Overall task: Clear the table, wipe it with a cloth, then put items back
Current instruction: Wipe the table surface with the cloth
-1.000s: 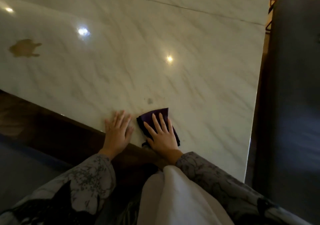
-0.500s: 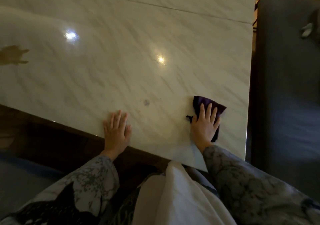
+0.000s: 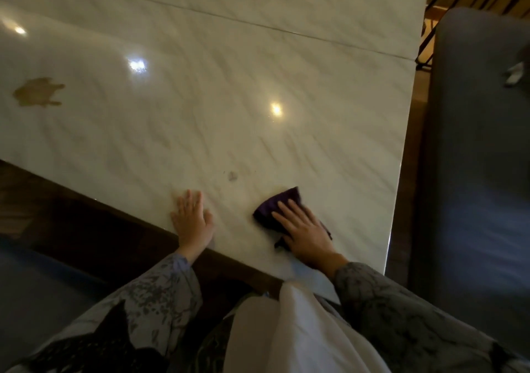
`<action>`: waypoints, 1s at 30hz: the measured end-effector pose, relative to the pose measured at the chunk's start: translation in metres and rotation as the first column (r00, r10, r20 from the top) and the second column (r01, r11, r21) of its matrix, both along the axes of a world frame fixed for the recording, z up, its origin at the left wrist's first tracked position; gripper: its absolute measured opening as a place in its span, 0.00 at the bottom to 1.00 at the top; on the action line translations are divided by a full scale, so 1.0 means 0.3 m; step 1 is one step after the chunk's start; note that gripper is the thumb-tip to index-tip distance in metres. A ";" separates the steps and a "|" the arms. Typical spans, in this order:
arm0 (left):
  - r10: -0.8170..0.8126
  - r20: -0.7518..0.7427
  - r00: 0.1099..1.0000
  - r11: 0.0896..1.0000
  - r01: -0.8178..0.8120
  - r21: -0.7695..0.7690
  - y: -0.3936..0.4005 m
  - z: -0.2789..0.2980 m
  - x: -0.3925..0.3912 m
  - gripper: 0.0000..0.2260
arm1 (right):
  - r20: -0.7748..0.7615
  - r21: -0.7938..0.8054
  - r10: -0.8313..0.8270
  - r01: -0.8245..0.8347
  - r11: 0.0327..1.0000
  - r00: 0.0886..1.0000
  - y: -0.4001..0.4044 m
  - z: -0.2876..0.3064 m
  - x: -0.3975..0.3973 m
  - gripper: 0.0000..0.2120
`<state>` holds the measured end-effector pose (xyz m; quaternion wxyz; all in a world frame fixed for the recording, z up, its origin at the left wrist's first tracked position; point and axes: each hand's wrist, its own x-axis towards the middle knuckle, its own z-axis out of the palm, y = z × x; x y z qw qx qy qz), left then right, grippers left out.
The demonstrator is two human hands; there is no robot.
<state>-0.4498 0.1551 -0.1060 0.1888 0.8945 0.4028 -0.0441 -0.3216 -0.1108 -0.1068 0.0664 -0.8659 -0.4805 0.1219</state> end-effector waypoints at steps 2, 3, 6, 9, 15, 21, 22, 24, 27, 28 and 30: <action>0.035 0.002 0.999 0.999 -0.035 0.012 -0.020 -0.002 0.003 0.26 | -0.014 0.050 -0.245 0.246 0.968 0.969 -0.072 0.006 0.071 0.28; 0.061 0.002 0.998 0.998 -0.061 0.020 -0.036 -0.003 0.007 0.26 | -0.029 0.061 -0.377 0.378 0.924 0.926 -0.094 0.016 0.098 0.28; 0.108 0.043 0.993 0.994 -0.108 0.006 -0.111 0.008 0.039 0.26 | -0.143 0.019 -0.664 0.673 0.739 0.733 -0.067 0.037 0.120 0.28; 0.060 0.116 0.991 0.998 -0.055 -0.042 -0.211 0.023 0.096 0.27 | -0.280 0.017 -0.682 0.714 0.700 0.675 0.016 0.080 0.068 0.29; -0.241 0.308 0.920 0.954 0.283 -0.097 -0.449 0.039 0.258 0.30 | -0.574 0.304 -0.512 0.746 0.592 0.640 -0.122 0.149 0.038 0.22; -0.515 0.217 0.829 0.857 0.505 0.102 -0.688 0.058 0.459 0.27 | -0.496 0.313 -0.668 0.831 0.459 0.555 -0.327 0.143 0.099 0.24; -0.539 0.151 0.829 0.842 0.527 0.114 -0.712 0.041 0.470 0.28 | -0.489 0.303 -0.674 0.832 0.465 0.554 -0.332 0.144 0.107 0.24; -0.552 0.059 0.832 0.829 0.539 0.152 -0.735 -0.003 0.465 0.27 | -0.455 0.298 -0.678 0.816 0.495 0.577 -0.324 0.138 0.113 0.25; -0.571 0.065 0.818 0.812 0.552 0.193 -0.713 -0.029 0.425 0.24 | -0.411 0.304 -0.667 0.783 0.543 0.622 -0.282 0.120 0.112 0.25; -0.591 0.089 0.802 0.799 0.567 0.200 -0.695 -0.030 0.400 0.24 | -0.409 0.303 -0.654 0.770 0.561 0.637 -0.261 0.114 0.112 0.25; -0.637 0.176 0.750 0.769 0.606 0.201 -0.641 -0.030 0.321 0.24 | -0.411 0.302 -0.620 0.742 0.599 0.668 -0.210 0.104 0.106 0.25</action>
